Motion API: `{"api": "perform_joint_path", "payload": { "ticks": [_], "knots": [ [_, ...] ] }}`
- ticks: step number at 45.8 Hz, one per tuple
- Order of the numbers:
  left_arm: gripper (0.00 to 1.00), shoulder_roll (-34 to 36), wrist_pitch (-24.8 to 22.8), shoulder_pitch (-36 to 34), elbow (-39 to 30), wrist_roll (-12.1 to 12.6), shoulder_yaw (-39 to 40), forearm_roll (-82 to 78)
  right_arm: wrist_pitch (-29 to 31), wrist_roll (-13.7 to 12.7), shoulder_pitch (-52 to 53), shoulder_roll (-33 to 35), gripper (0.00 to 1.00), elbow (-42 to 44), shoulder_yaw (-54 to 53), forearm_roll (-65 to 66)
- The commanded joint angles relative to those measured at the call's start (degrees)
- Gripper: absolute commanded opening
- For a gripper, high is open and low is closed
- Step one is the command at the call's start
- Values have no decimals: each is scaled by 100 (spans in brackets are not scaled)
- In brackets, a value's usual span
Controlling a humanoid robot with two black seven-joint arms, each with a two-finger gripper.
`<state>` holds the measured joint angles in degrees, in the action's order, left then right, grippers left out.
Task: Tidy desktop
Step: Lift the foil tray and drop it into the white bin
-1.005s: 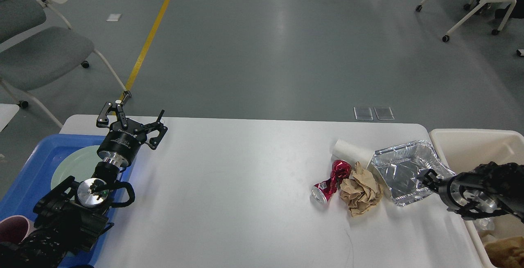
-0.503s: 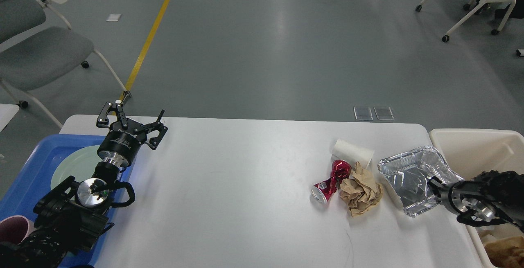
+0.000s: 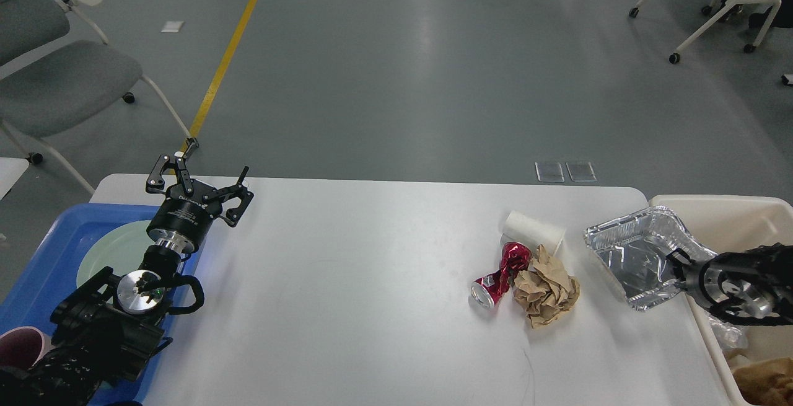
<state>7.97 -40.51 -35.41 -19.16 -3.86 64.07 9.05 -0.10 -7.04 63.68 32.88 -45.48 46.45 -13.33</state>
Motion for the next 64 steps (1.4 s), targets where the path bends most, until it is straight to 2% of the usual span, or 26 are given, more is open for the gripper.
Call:
{"api": "perform_joint_path", "payload": {
  "ticks": [1, 12, 21, 28, 34, 38, 46, 56, 57, 58, 61, 62, 63, 64],
  "knots": [
    [96, 2, -1, -10, 0, 0, 0, 0, 37, 1, 583, 455, 0, -434, 5, 14],
    [96, -6, -1, -1, 0, 0, 0, 0, 405, 1, 2244, 1413, 0, -1358, 233, 58],
    [96, -6, 8, -1, 0, 0, 0, 0, 1108, 1, 3843, 1625, 0, -1384, 778, 32],
    [96, -6, 8, -1, 0, 0, 0, 0, 1337, 1, 4548, 1686, 0, -1349, 998, 14],
    [96, -6, -1, -1, 0, 0, 0, 0, 1171, 1, 4504, 1704, 0, -1270, 1112, 15],
    [96, 2, -1, -1, 0, 0, -9, 0, 803, 1, 4206, 1695, 0, -1068, 1262, -12],
    [96, 2, -1, -1, 0, 0, 0, 0, -147, 1, 2774, 1669, 0, -462, 1218, -38],
    [96, 2, -1, -1, 0, 0, -9, 0, -315, 18, 1316, 1581, 0, 179, 1051, -47],
    [96, 2, -1, -1, 0, 0, 0, 0, -315, 18, 1087, 1511, 4, 259, 990, -38],
    [96, 2, -1, -1, 0, 0, 0, 0, -315, 18, 850, 1415, 19, 338, 911, -38],
    [96, -6, -1, -1, 0, 0, 0, 0, -350, 18, 173, 1177, 80, 706, 682, -38],
    [96, 2, 8, -1, 0, 0, 0, 0, -359, 18, -20, 1116, 94, 873, 595, -38],
    [96, 2, 0, -1, 0, 0, 0, 0, -376, 18, -170, 1054, 100, 1031, 481, -38],
    [96, 2, -1, -1, 0, 0, 0, 0, -376, 18, -328, 1010, 100, 1120, 366, -38]
  ]
}}
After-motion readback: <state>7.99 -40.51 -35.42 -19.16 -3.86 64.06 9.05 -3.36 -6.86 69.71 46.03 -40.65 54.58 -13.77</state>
